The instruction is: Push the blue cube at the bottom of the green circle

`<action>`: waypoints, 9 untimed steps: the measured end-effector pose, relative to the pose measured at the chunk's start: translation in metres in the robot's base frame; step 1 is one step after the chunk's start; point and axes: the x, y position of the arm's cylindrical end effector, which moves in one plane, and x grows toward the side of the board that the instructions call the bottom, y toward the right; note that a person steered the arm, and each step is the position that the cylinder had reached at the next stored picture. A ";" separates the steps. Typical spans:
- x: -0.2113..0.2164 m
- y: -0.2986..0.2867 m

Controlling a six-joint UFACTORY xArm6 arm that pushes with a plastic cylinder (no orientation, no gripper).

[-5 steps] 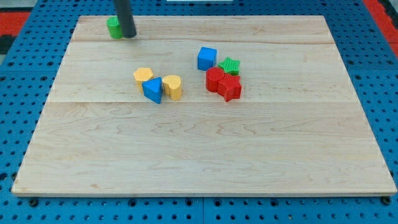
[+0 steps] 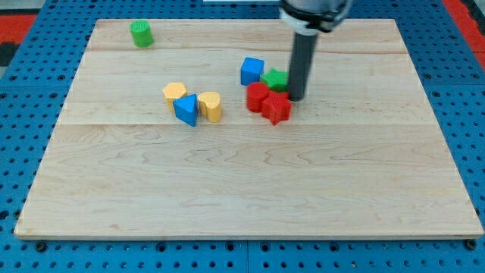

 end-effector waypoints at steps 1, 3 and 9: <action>-0.033 -0.036; -0.044 -0.044; -0.110 -0.165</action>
